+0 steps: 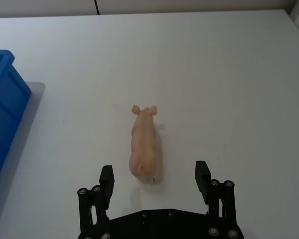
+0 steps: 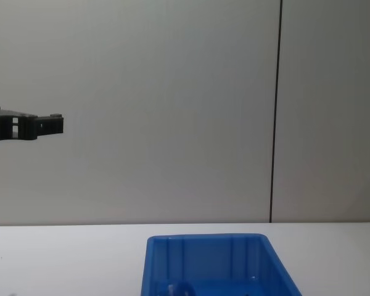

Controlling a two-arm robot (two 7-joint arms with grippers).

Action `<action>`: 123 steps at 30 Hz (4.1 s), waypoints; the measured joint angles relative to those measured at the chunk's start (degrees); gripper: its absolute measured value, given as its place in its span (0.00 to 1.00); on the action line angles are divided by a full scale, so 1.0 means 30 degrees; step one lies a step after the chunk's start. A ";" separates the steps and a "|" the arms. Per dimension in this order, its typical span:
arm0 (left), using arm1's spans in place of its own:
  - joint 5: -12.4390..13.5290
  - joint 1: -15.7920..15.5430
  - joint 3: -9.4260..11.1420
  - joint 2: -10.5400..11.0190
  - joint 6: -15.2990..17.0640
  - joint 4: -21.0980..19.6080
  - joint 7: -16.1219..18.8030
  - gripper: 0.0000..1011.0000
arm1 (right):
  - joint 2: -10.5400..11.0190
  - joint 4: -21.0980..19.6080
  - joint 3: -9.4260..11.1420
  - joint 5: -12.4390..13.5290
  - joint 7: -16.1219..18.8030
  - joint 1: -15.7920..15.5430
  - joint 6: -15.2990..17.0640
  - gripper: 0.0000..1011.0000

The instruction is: Pick up the two dolls from the table and place them into the box.

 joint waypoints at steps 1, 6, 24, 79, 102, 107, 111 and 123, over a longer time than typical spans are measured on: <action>0.0000 -0.0001 -0.0001 0.0001 0.0000 0.0000 0.0000 0.99 | -0.0113 0.0246 -0.0065 -0.0056 0.0043 0.0201 0.0095 0.99; 0.0000 0.0000 -0.0001 0.0001 0.0000 -0.0001 0.0000 0.99 | -0.0418 0.0999 -0.0249 -0.0279 0.0299 0.0805 0.0351 0.99; 0.0000 0.0000 -0.0001 0.0000 0.0000 0.0000 0.0000 0.99 | -0.1535 0.4463 -0.1014 -0.1724 0.1529 0.3390 0.0668 0.99; 0.0000 -0.0001 -0.0001 0.0001 0.0000 -0.0001 0.0000 0.99 | -0.2017 0.4230 -0.1668 -0.3611 0.4592 0.4777 -0.1779 0.37; 0.0000 -0.0001 -0.0001 0.0001 0.0000 0.0000 0.0001 0.99 | -0.2703 0.3580 -0.2645 -0.3035 1.0131 0.6221 -0.1636 0.37; 0.0001 -0.0001 -0.0001 0.0001 0.0000 0.0000 0.0000 0.99 | -0.2942 0.3886 -0.2914 -0.2815 1.1319 0.6689 -0.0922 0.37; 0.0000 0.0000 0.0000 0.0000 0.0000 -0.0001 0.0000 0.99 | -0.3166 0.4208 -0.3132 -0.2668 1.2072 0.7060 -0.0412 0.37; 0.0001 0.0000 -0.0001 0.0000 0.0000 0.0000 0.0000 0.99 | -0.3567 0.4798 -0.3546 -0.2408 1.3434 0.7737 0.0482 0.65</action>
